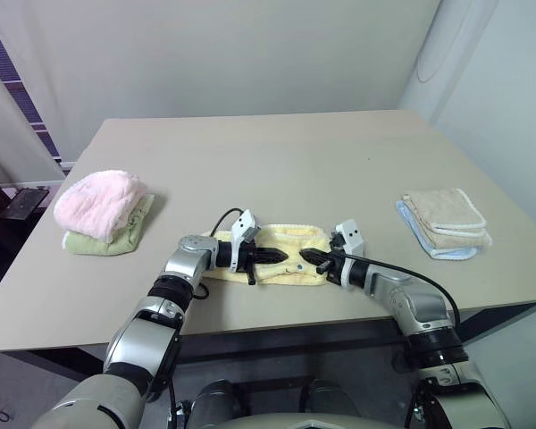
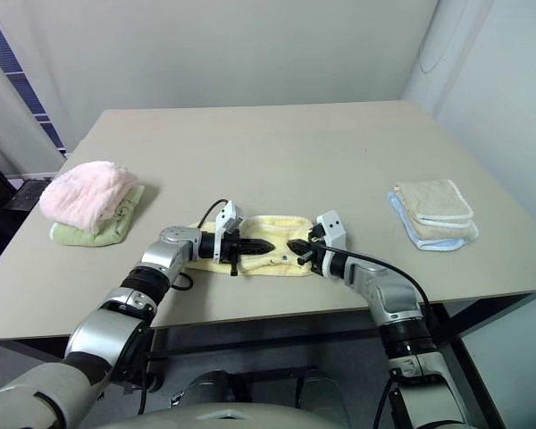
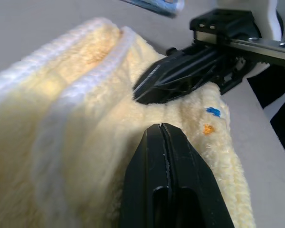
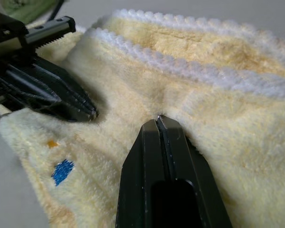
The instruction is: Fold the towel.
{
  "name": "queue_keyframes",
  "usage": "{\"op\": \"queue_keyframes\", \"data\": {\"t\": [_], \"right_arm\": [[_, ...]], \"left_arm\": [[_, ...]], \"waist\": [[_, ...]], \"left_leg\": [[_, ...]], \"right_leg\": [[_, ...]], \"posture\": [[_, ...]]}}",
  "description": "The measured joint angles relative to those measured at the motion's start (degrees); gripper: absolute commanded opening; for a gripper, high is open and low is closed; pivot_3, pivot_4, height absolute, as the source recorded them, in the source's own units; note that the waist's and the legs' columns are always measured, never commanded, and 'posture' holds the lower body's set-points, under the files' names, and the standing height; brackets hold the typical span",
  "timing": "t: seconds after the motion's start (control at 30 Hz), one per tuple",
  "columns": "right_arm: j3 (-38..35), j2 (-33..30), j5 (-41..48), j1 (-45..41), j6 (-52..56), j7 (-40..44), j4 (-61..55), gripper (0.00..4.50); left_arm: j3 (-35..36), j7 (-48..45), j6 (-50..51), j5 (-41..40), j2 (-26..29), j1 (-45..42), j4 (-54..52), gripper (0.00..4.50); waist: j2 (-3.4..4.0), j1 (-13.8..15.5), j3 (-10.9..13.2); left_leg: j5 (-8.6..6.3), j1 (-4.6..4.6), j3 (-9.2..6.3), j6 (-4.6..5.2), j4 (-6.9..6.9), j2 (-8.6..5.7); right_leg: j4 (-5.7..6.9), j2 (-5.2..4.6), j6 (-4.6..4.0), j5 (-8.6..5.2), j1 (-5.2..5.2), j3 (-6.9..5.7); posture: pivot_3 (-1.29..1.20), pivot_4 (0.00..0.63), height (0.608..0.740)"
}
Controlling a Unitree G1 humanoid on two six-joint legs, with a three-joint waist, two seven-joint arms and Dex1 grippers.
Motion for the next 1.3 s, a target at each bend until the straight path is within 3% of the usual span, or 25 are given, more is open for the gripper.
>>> {"op": "queue_keyframes", "data": {"t": [0.2,0.33,0.4,0.57,0.73,1.07,1.3], "right_arm": [[-2.77,-1.01,6.23,2.67,5.58,1.54,-9.66,0.0],[-5.41,-1.65,10.72,2.67,9.38,1.09,-16.27,0.0],[-6.19,-1.87,12.21,2.69,10.75,0.72,-18.2,0.37],[-5.8,-3.25,14.54,2.59,13.15,1.22,-21.52,1.99],[-4.99,-3.18,15.58,1.95,14.89,1.05,-21.22,3.84],[-6.08,-0.42,18.22,-4.06,21.92,-3.8,-14.35,3.84],[-6.56,1.13,19.15,-5.52,23.94,-6.06,-12.36,3.84]], "left_arm": [[3.77,-0.65,7.33,-3.17,4.39,0.5,-6.76,2.31],[7.61,-2.45,17.34,-8.18,11.94,3.72,-18.29,3.81],[8.89,-3.43,21.61,-10.23,15.76,5.78,-22.82,4.47],[14.44,-3.84,35.23,-17.7,24.63,11.1,-32.17,4.5],[17.65,-0.74,41.64,-20.43,29.68,18.53,-37.73,4.5],[17.78,7.64,63.93,-24.72,34.67,22.65,-38.67,4.5],[18.98,8.93,69.67,-27.2,35.61,21.15,-33.69,4.5]], "waist": [[0.07,-0.27,0.07],[0.07,-1.1,0.07],[0.07,-1.37,0.08],[0.06,-1.43,0.1],[0.09,-1.3,0.11],[-0.02,-1.39,0.13],[-0.03,-1.48,0.11]], "left_leg": [[0.02,-0.3,0.01,-0.01,-0.06,-0.07],[0.02,-0.35,0.01,0.0,-0.07,-0.07],[0.02,-0.31,0.01,0.0,-0.07,-0.07],[0.01,-0.15,0.02,-0.02,-0.08,0.01],[0.01,-0.09,0.19,-0.04,-0.37,-0.01],[0.25,-0.08,0.26,-0.44,-1.02,-0.07],[0.25,-0.05,0.32,-0.44,-1.04,-0.06]], "right_leg": [[0.04,0.07,0.04,-0.03,-0.42,0.01],[0.08,0.09,0.07,-0.03,-0.4,0.01],[0.08,0.09,0.07,-0.03,-0.43,0.01],[0.03,0.02,-0.01,0.01,-0.47,0.01],[-0.01,-0.05,-0.05,0.04,-0.56,0.02],[-0.06,-0.07,-0.1,0.04,-0.96,0.02],[-0.04,-0.08,-0.1,0.05,-1.03,0.02]], "posture": [[0.0,0.0,0.74],[0.0,0.0,0.74],[0.0,0.0,0.74],[0.0,0.0,0.74],[0.0,0.0,0.74],[0.0,0.0,0.74],[0.0,0.0,0.74]]}}
